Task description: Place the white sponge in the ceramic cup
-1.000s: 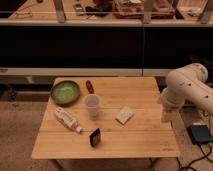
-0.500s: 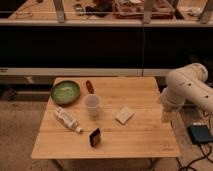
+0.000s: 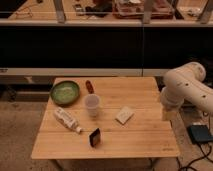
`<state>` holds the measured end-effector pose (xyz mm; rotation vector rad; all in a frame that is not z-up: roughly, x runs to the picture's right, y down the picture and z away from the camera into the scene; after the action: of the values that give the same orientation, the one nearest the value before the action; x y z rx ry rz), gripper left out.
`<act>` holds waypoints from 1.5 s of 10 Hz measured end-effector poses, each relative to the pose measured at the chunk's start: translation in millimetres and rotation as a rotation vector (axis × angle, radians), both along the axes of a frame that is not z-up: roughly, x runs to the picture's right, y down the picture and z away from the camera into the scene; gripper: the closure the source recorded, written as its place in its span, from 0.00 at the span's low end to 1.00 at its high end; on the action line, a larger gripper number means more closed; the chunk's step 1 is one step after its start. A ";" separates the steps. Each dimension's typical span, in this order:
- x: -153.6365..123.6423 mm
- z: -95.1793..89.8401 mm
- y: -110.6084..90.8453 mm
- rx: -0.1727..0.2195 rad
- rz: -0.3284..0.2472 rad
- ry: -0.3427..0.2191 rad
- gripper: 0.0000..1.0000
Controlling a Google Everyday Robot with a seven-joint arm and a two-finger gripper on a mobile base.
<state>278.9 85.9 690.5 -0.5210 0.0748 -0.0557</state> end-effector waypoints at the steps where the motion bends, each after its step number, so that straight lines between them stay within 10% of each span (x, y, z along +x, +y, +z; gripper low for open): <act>1: -13.0 7.1 -17.6 0.038 -0.079 -0.032 0.35; 4: -52.2 27.1 -75.3 0.175 -0.264 -0.135 0.35; 9: -52.9 27.7 -76.2 0.180 -0.268 -0.142 0.35; 15: -121.1 65.1 -71.0 0.237 -0.378 -0.451 0.35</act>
<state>157.8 14.9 755.6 -0.2420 -0.2596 -0.5249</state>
